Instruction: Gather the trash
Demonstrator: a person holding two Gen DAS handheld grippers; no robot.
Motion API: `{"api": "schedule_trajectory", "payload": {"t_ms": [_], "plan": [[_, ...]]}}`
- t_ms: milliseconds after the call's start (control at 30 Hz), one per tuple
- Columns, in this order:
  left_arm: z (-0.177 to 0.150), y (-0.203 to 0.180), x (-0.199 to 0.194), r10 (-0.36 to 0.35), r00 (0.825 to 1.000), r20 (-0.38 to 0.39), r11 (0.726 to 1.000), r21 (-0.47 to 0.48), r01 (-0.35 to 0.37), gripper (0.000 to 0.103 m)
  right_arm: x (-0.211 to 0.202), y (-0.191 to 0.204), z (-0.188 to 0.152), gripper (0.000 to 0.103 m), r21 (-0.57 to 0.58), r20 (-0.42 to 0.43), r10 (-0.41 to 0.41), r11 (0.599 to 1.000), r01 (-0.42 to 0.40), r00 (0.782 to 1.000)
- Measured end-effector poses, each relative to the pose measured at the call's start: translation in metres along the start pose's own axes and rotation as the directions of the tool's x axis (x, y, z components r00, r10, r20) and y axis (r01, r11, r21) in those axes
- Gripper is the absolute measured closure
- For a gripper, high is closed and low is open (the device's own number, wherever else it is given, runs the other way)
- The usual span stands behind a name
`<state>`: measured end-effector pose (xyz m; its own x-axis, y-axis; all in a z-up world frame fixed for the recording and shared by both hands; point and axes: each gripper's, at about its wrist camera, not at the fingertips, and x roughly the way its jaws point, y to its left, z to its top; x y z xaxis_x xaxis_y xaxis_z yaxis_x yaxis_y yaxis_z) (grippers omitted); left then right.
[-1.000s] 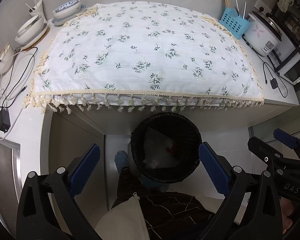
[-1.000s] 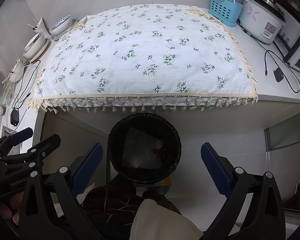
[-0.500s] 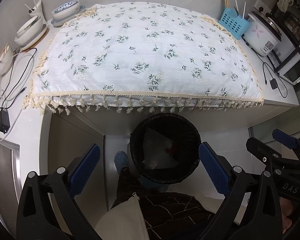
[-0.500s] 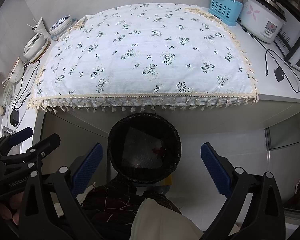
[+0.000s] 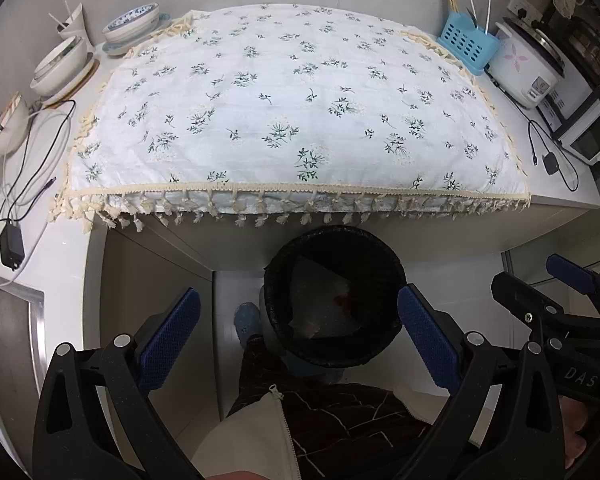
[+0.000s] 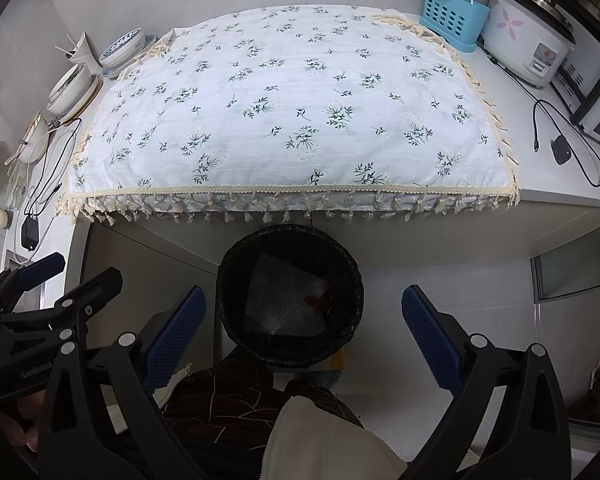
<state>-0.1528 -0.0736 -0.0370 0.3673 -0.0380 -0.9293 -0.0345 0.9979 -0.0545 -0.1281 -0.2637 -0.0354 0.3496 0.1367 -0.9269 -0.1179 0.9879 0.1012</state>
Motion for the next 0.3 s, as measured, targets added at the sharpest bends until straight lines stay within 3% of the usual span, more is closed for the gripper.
{"api": "schedule_trajectory", "payload": {"t_ms": [300], "plan": [[-0.0009, -0.0023, 0.0008, 0.008, 1.000, -0.009, 1.000, 0.000, -0.008, 0.006, -0.0001, -0.0002, 0.0007, 0.009, -0.002, 0.001, -0.001, 1.000, 0.001, 1.000]]}}
